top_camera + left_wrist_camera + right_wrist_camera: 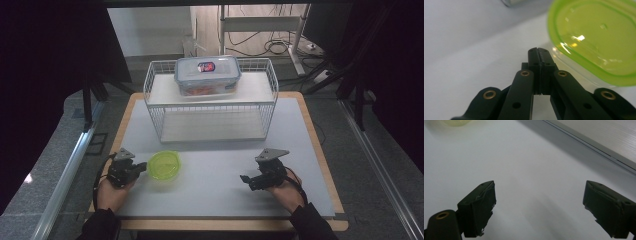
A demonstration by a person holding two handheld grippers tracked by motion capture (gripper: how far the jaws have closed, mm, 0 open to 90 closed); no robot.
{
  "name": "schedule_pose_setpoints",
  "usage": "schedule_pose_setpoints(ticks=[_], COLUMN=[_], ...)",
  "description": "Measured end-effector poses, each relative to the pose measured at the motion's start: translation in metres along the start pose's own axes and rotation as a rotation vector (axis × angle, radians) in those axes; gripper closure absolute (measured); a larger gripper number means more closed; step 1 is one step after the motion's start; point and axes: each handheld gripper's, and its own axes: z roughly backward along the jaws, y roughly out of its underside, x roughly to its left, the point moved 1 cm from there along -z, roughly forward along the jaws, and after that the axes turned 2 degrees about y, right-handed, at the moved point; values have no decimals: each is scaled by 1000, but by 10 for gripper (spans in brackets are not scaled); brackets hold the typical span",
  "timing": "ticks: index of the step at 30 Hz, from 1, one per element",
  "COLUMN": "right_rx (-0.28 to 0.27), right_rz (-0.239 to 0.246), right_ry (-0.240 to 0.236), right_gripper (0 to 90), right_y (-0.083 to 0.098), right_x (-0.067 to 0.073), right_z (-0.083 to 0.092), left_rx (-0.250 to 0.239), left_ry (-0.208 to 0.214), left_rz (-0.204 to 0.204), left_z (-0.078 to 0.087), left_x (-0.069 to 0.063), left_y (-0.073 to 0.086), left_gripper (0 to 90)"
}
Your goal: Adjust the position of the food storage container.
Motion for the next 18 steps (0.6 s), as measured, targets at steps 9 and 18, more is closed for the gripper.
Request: schedule_pose_setpoints(ticks=[9,18], right_rx=[4,9], right_rz=[2,3], right_ry=[0,0], right_gripper=[115,115], right_y=[0,1], right_x=[0,0], right_z=[-1,-2], left_rx=[36,66], left_ry=[31,58], left_rz=[-30,-52], left_z=[-12,-26], left_x=[-9,-12], left_y=[-2,-8], left_gripper=[899,898])
